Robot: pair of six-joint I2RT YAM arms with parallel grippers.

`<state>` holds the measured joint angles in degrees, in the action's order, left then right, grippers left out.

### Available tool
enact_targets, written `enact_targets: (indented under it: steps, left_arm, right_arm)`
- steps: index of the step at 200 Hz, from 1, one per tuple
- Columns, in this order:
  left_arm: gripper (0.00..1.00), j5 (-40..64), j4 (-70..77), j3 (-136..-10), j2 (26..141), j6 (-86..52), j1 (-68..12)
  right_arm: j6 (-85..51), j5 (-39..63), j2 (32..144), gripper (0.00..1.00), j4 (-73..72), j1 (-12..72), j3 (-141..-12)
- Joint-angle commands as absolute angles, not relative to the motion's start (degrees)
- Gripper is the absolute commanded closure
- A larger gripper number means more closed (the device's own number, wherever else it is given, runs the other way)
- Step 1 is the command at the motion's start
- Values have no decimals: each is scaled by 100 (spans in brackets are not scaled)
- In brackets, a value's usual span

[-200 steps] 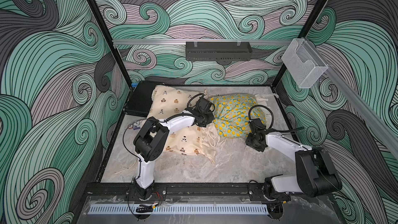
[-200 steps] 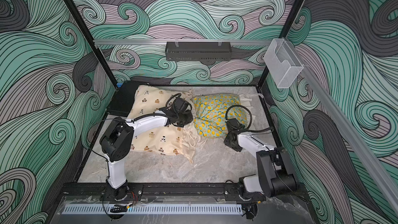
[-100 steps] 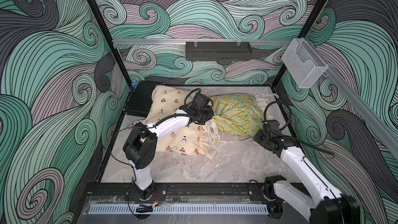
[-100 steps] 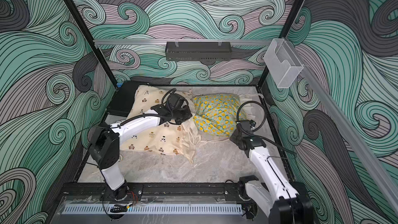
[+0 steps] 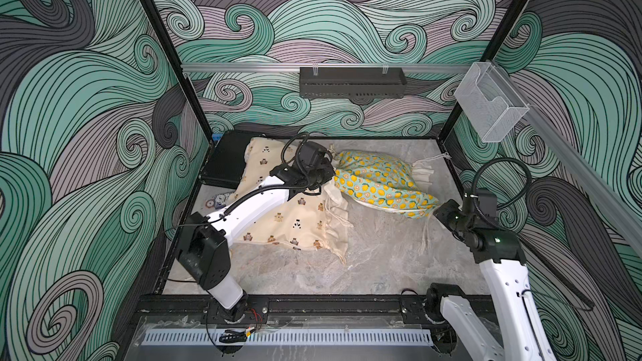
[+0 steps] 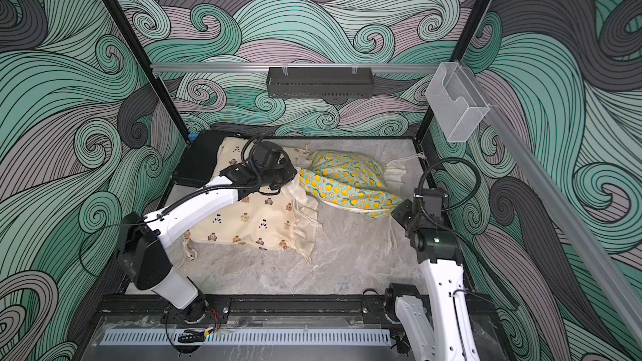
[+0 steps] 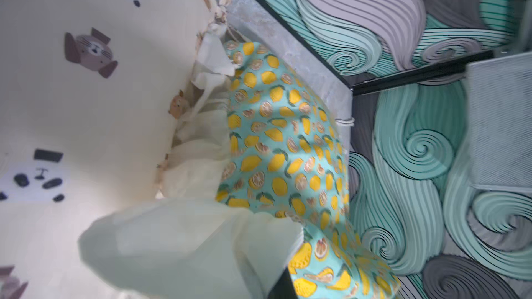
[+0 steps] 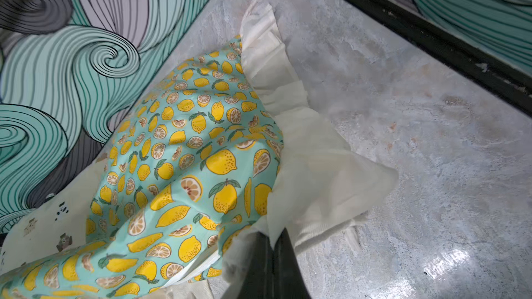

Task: Zip up pillowcases
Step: Adjust the pillowcase at the center of the board.

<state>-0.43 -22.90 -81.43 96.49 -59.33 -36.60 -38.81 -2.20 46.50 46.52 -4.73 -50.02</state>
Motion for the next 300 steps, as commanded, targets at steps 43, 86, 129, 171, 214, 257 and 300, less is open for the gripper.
enact_targets:
  steps: [43,86,129,171,214,257,300]
  left_arm:
    - [72,666,-2619,-8310,10533,-5601,-3494]
    - [45,266,-2716,-7520,9443,-5082,-3498]
    - [32,747,-1691,-6125,8917,-5618,-3883]
    - [31,777,-626,-6076,9582,-5958,-4339]
    - [40,265,-490,-6387,10370,-6176,-4400]
    - [59,-224,-527,-6433,10498,-6179,-4368]
    - [80,-363,-583,-6608,10584,-6092,-4332]
  right_arm:
    - [-3834,642,5503,100,4028,-544,-4660]
    - [-3816,671,6023,100,3862,-543,-4800]
    - [-3850,567,6206,100,3648,-540,-4868]
    - [-3841,611,6292,100,3578,-545,-4826]
    - [-3782,644,6292,100,3544,-539,-4807]
    - [-3727,677,6306,100,3500,-541,-4766]
    - [-3668,636,6298,100,3498,-540,-4772]
